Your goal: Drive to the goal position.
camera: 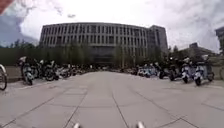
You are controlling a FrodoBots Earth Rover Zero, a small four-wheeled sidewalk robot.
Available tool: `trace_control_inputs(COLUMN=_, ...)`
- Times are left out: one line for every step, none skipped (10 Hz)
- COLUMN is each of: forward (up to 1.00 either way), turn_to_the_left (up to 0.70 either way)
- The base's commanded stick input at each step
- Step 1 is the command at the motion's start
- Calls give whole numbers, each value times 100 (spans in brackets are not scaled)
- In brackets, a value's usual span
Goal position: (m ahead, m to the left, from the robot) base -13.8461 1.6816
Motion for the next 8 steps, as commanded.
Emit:
trace_control_inputs(forward=70, turn_to_the_left=0)
trace_control_inputs(forward=70, turn_to_the_left=0)
trace_control_inputs(forward=70, turn_to_the_left=0)
trace_control_inputs(forward=70, turn_to_the_left=0)
trace_control_inputs(forward=70, turn_to_the_left=0)
trace_control_inputs(forward=70, turn_to_the_left=0)
trace_control_inputs(forward=70, turn_to_the_left=0)
trace_control_inputs(forward=70, turn_to_the_left=0)
